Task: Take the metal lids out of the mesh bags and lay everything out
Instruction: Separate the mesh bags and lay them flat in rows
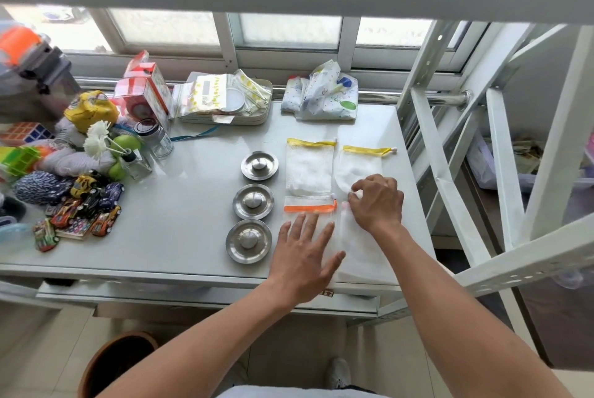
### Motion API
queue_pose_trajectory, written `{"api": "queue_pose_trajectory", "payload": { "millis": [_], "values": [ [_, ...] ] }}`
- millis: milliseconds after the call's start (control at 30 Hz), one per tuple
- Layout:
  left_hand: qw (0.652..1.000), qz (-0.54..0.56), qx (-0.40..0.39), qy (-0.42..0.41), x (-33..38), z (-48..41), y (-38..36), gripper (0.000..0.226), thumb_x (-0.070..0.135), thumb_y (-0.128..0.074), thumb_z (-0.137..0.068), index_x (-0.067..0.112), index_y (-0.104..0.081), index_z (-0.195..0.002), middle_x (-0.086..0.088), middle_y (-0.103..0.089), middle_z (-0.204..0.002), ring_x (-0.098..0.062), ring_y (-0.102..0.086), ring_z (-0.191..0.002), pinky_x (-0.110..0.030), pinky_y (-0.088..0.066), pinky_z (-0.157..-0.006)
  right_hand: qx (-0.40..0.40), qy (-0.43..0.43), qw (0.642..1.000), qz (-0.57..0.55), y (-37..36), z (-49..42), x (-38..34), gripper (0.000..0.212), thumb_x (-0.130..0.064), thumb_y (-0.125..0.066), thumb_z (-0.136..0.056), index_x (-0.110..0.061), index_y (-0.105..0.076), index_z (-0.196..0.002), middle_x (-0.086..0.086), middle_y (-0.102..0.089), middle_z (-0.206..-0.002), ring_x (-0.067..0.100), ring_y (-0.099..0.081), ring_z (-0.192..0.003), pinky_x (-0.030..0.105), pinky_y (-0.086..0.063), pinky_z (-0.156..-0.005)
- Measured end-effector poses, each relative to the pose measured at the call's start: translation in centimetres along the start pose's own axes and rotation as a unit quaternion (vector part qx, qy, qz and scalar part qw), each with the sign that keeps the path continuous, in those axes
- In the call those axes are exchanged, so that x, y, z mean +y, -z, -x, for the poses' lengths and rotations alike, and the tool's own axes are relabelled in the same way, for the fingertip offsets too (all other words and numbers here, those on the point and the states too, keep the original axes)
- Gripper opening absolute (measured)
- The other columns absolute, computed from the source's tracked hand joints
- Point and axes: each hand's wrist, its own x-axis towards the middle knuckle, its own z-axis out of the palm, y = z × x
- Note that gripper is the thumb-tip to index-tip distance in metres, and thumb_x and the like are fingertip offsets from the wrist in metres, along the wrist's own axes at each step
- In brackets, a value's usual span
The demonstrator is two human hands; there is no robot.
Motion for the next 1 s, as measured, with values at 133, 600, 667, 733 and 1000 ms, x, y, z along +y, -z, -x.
{"api": "queue_pose_trajectory", "payload": {
  "millis": [133,600,667,733,1000],
  "values": [
    [0.990,0.033,0.058,0.123,-0.5,-3.0,1.7,0.063,0.059,-0.023,-0.095,0.025,-0.029,-0.147,-0.012,-0.024,-0.158,-0.035,-0.022,-0.142,-0.049,-0.019,-0.114,0.039,-0.009,0.998,-0.051,0.1,0.6,0.3,0.032,-0.035,-0.062,-0.085,-0.019,-0.069,-0.112,0.005,-0.062,-0.123,0.032,-0.047,-0.121,0.044,-0.040,-0.092],
    [0.984,0.060,-0.074,0.148,-2.6,-8.4,3.3,0.070,0.054,-0.021,-0.099,0.001,-0.036,-0.144,-0.016,-0.021,-0.159,-0.026,-0.019,-0.145,-0.046,-0.030,-0.109,0.018,-0.061,0.995,-0.073,-0.2,2.2,2.2,0.035,-0.031,-0.062,-0.085,-0.018,-0.065,-0.118,0.006,-0.058,-0.127,0.032,-0.042,-0.125,0.044,-0.039,-0.094],
    [0.982,0.081,-0.073,0.155,-2.3,-8.5,3.6,0.071,0.054,-0.022,-0.099,0.002,-0.030,-0.147,-0.016,-0.014,-0.161,-0.027,-0.013,-0.148,-0.046,-0.026,-0.112,0.019,-0.064,0.994,-0.081,-0.2,2.3,2.3,0.035,-0.031,-0.062,-0.085,-0.018,-0.065,-0.117,0.006,-0.058,-0.126,0.032,-0.043,-0.124,0.043,-0.040,-0.095],
    [0.982,0.095,-0.059,0.153,-2.3,-8.2,3.8,0.071,0.054,-0.023,-0.099,0.004,-0.024,-0.150,-0.018,-0.009,-0.162,-0.029,-0.009,-0.148,-0.046,-0.022,-0.114,0.034,-0.076,0.992,-0.099,-0.1,2.6,2.7,0.035,-0.029,-0.063,-0.084,-0.016,-0.066,-0.117,0.008,-0.058,-0.126,0.033,-0.044,-0.123,0.044,-0.040,-0.095],
    [0.997,-0.046,0.019,-0.065,-2.4,-3.0,3.0,0.054,0.048,-0.045,-0.094,0.015,-0.044,-0.137,-0.015,-0.034,-0.153,-0.032,-0.031,-0.138,-0.044,-0.033,-0.106,0.069,-0.150,0.978,-0.128,1.1,3.9,5.5,0.042,-0.037,-0.057,-0.088,-0.007,-0.059,-0.117,0.020,-0.058,-0.113,0.038,-0.053,-0.106,0.045,-0.045,-0.091]
  ]
}}
